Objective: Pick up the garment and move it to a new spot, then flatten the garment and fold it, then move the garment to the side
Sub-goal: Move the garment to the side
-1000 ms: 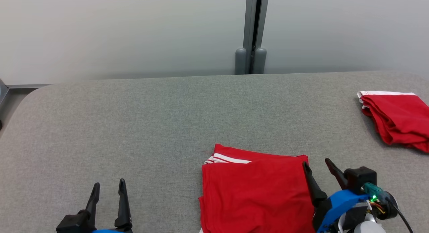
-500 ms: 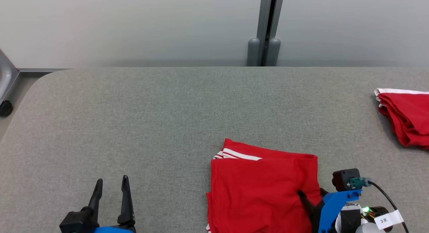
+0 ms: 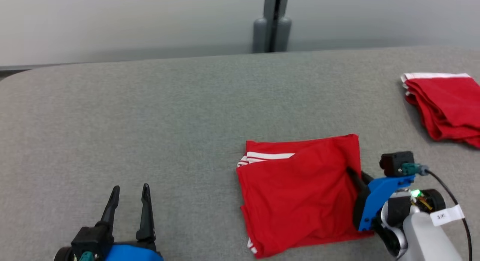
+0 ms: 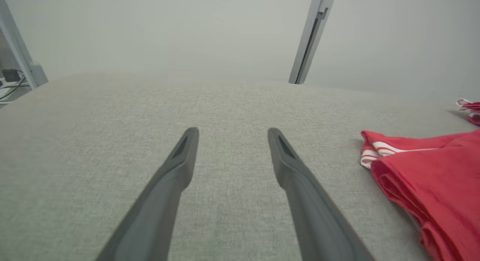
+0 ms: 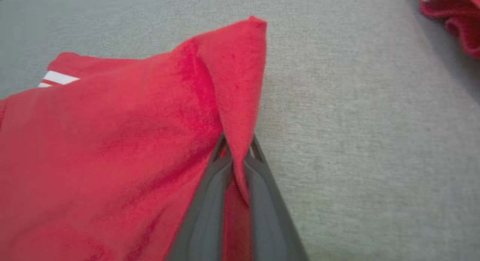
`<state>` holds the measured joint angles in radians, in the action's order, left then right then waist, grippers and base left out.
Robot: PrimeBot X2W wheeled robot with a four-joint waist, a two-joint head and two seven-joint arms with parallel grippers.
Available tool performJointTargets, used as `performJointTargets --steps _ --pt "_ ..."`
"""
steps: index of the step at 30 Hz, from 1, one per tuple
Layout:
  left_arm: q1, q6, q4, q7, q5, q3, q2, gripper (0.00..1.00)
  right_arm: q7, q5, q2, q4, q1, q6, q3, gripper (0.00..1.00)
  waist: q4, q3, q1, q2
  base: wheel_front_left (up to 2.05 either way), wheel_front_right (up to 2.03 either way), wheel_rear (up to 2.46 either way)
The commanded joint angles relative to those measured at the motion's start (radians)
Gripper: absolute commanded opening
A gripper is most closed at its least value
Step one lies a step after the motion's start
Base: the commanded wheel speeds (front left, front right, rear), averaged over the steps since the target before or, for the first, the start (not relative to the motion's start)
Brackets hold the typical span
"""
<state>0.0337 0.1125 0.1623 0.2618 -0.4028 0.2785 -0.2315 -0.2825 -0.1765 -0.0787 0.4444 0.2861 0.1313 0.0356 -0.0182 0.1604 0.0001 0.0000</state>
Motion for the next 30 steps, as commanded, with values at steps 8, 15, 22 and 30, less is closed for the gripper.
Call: performJointTargets --steps 8,15,22,30 --pt "-0.052 0.007 -0.038 -0.003 0.03 0.007 -0.024 1.0 0.069 0.01 -0.037 -0.023 0.101 -0.001 -0.043 0.0 -0.202 0.075 -0.0001 0.0 0.0 0.0 0.0" --pt "-0.088 0.007 -0.073 -0.033 0.052 0.014 -0.058 1.0 0.113 0.004 -0.026 -0.021 0.156 -0.001 -0.036 0.0 -0.365 0.138 -0.0001 0.0 0.0 0.0 0.0" --pt "-0.106 0.008 -0.093 -0.061 0.062 0.026 -0.076 1.0 0.157 -0.012 -0.015 0.005 0.188 -0.001 0.002 0.0 -0.423 0.155 -0.0001 0.0 0.0 0.0 0.0" --pt "-0.101 0.022 -0.106 -0.061 0.054 0.018 -0.082 1.0 0.164 -0.014 -0.031 0.03 0.277 0.0 0.053 0.0 -0.387 0.147 -0.0001 0.0 0.0 0.0 0.0"
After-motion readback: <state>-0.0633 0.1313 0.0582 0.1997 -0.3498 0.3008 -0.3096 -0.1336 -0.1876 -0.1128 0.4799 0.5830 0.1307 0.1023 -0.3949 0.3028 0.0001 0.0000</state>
